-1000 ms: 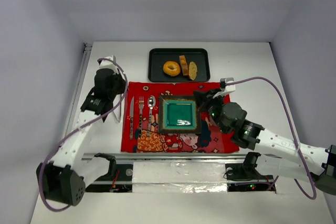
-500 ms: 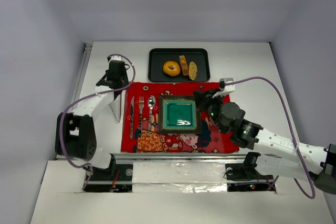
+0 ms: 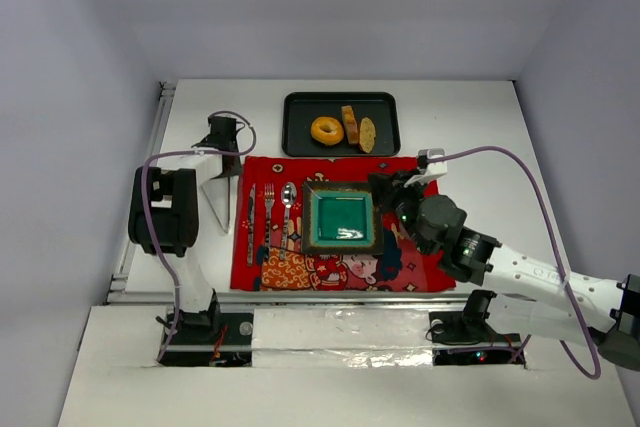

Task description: Place the bread

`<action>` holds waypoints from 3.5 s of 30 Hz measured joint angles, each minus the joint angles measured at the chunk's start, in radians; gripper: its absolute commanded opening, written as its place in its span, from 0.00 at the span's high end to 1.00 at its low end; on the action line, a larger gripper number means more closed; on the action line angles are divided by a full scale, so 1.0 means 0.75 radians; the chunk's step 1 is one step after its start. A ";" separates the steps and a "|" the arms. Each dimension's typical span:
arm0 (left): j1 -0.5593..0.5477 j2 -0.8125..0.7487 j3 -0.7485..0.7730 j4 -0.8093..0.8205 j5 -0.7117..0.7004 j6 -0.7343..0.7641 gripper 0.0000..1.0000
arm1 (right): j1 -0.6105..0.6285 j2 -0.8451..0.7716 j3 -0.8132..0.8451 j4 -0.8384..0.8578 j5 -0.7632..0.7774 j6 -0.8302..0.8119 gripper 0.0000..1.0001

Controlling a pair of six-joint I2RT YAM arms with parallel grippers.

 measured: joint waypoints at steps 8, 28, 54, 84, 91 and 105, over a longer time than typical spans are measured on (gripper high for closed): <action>0.007 0.073 0.083 0.011 0.014 0.028 1.00 | 0.000 0.045 0.001 -0.013 -0.011 0.008 0.75; 0.047 -0.802 -0.004 0.106 0.261 -0.139 1.00 | 0.000 0.333 0.258 -0.090 -0.734 0.147 0.00; -0.190 -1.378 -0.892 1.769 1.320 -1.291 1.00 | 0.000 0.661 0.387 0.208 -1.309 0.346 0.01; -0.264 -1.532 -0.770 1.275 1.286 -1.006 0.03 | -0.051 0.494 0.219 0.342 -1.272 0.503 0.52; -0.264 -1.570 -0.661 0.759 1.192 -0.689 0.01 | -0.198 0.476 0.336 0.089 -1.230 0.446 0.52; -0.264 -1.721 -0.652 0.063 0.856 -0.303 0.89 | -0.556 0.701 0.682 -0.714 -0.924 0.105 0.52</action>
